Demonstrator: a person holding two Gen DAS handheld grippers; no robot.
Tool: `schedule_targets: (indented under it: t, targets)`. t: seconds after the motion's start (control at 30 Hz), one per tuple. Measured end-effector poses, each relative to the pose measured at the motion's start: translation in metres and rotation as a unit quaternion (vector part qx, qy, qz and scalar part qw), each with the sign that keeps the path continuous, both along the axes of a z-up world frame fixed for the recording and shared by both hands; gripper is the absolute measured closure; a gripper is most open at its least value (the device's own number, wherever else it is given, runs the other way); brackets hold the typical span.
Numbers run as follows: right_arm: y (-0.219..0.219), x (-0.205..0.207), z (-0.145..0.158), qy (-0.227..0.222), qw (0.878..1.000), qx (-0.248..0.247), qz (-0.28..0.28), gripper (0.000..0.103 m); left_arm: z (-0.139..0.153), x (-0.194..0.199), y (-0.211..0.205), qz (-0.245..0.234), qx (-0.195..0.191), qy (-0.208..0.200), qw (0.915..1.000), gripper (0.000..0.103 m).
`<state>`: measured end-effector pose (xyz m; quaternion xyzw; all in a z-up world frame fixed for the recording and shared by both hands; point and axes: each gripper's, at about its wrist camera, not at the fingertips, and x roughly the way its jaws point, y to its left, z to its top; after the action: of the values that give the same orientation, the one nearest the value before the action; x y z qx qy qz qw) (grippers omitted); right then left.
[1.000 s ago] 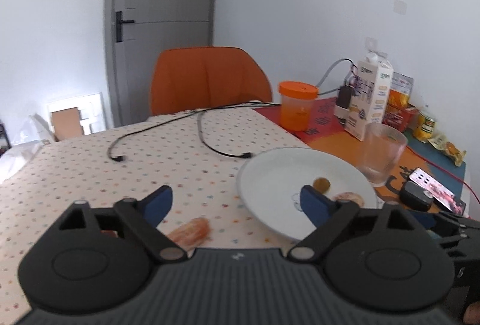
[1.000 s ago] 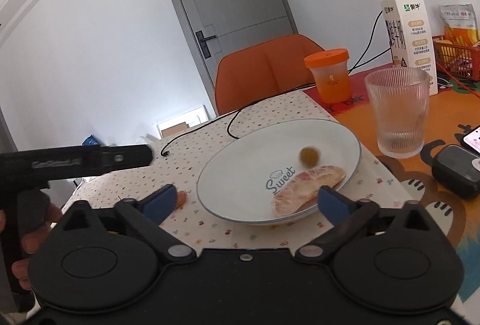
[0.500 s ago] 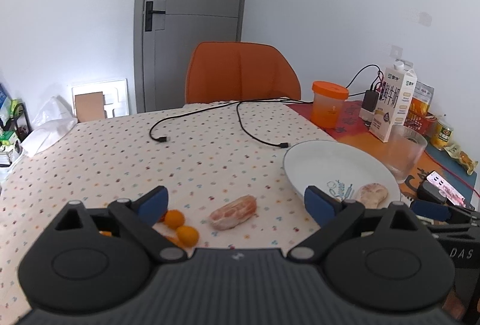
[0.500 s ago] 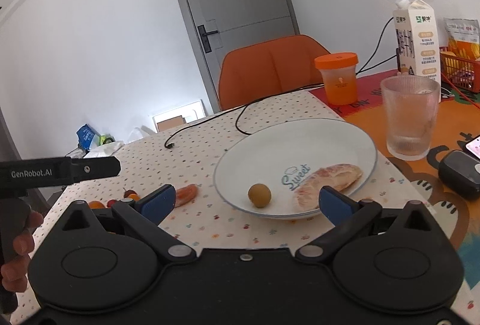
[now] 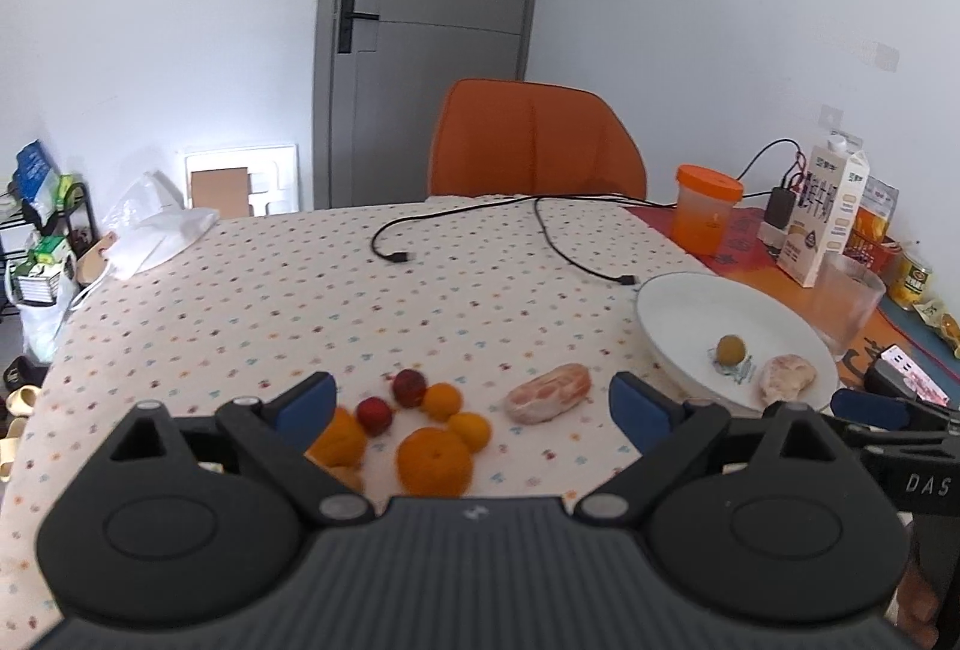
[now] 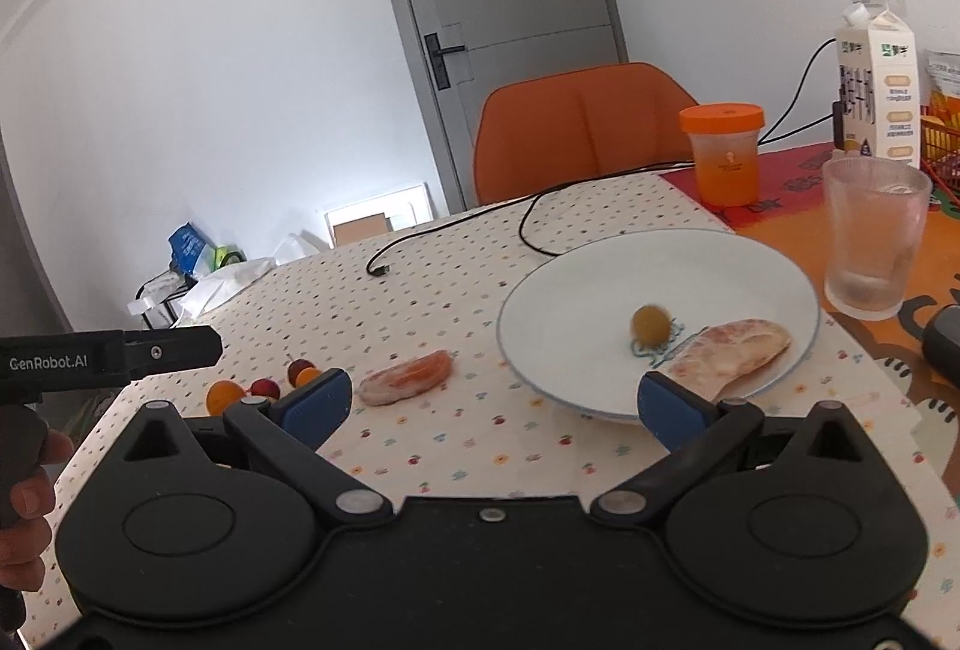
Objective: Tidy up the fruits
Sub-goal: 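Move both open tools back toward the fruit pile, then grasp a small brown fruit with the left tool while the right tool grasps a large orange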
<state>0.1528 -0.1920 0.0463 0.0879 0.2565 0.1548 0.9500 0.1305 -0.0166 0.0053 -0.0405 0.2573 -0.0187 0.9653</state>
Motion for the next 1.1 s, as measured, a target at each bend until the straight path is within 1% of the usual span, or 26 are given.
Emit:
schedule_targets:
  t: [0.17,0.33,0.5,0.67,0.83,1.0,1.07,1.1]
  targets:
    - [0.015,-0.001,0.001,0.005,1.0,-0.007,0.025,0.0,-0.004,-0.007,0.018,0.02,-0.003,0.004,0.9998,0.006]
    - [0.027,0.0,0.0,0.016,0.998,0.002,0.053,0.0,-0.005,-0.011,0.036,0.03,-0.016,0.006,0.9994,0.006]
    - [0.038,0.001,-0.001,0.019,0.998,-0.002,0.064,0.0,-0.01,-0.013,0.048,0.041,-0.019,0.009,0.999,0.006]
    - [0.037,0.007,-0.003,0.019,0.998,0.018,0.061,0.0,-0.019,-0.013,0.057,0.049,-0.023,0.019,0.9984,0.007]
    - [0.044,0.01,-0.004,0.018,0.998,0.014,0.066,0.001,-0.029,-0.012,0.063,0.055,-0.031,0.025,0.9977,0.007]
    - [0.053,0.014,-0.008,0.024,0.996,0.014,0.08,0.012,-0.039,-0.007,0.067,0.058,-0.045,0.035,0.9967,0.009]
    - [0.057,0.015,-0.009,0.028,0.996,0.014,0.088,0.017,-0.043,-0.004,0.067,0.056,-0.048,0.036,0.9966,0.012]
    - [0.06,0.016,-0.01,0.03,0.995,0.014,0.093,0.019,-0.044,-0.003,0.067,0.055,-0.049,0.037,0.9966,0.015]
